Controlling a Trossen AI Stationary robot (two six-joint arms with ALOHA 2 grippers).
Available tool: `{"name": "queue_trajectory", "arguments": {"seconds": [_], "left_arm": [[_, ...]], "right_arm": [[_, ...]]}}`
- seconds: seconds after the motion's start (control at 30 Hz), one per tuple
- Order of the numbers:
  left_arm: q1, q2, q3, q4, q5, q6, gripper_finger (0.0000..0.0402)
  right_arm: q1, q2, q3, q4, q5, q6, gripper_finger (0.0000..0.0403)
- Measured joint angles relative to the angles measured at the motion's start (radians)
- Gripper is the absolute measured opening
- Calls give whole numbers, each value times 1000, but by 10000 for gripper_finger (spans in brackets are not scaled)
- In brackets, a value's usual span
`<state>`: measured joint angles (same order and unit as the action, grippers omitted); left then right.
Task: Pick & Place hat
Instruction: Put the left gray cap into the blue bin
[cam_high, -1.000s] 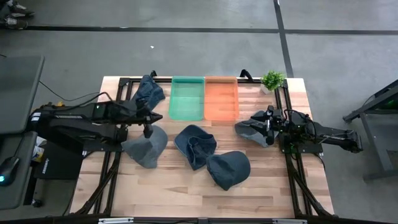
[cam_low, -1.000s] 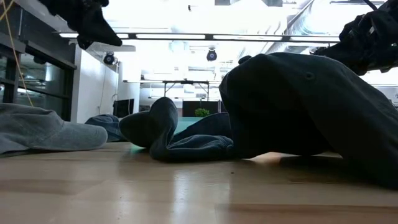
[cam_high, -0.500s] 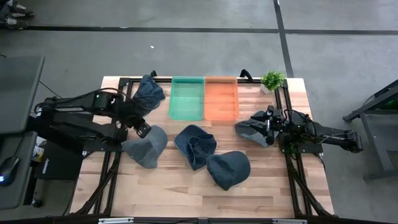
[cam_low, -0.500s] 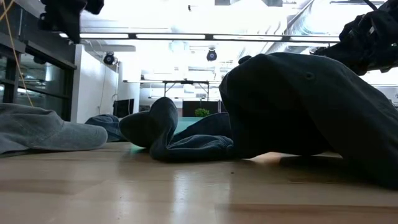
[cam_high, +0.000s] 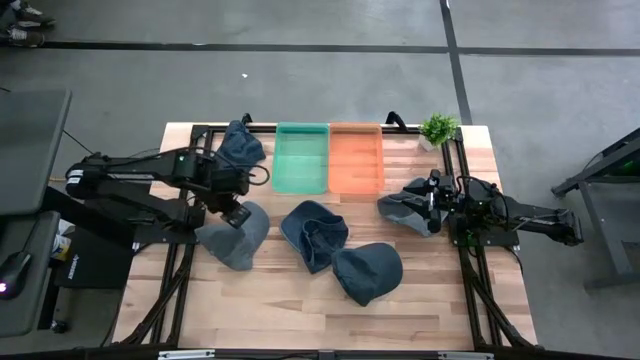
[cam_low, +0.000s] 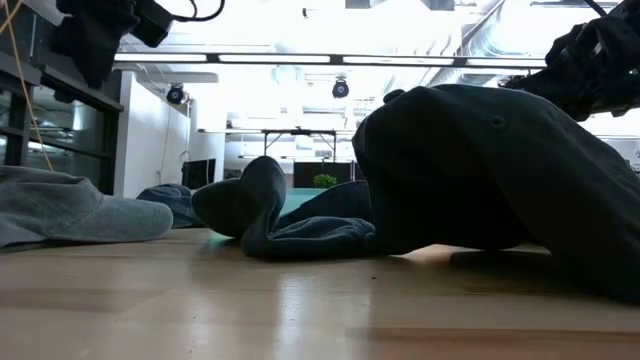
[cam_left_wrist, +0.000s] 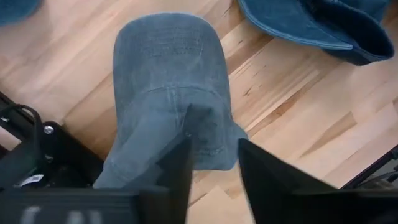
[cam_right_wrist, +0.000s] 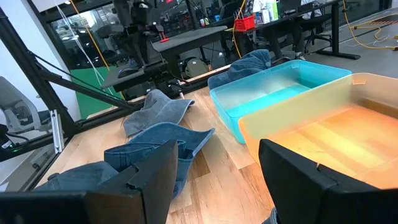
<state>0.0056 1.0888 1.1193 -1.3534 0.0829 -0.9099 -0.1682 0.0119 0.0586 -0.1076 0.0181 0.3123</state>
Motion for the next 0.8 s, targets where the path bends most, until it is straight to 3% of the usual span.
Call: {"name": "queue_trajectory", "arguments": {"seconds": [0.17, 0.27, 0.6, 0.8], "left_arm": [[0, 11, -99, 27, 41, -157, 221], [-1, 5, -170, 44, 56, -237, 249], [-87, 21, -348, 194, 75, -274, 256], [-99, 73, -362, 183, -4, -246, 256]], "right_arm": [[0, 0, 0, 0, 0, 0, 220], [0, 0, 0, 0, 0, 0, 220], [0, 0, 0, 0, 0, 0, 220], [0, 1, 0, 0, 0, 0, 220]]}}
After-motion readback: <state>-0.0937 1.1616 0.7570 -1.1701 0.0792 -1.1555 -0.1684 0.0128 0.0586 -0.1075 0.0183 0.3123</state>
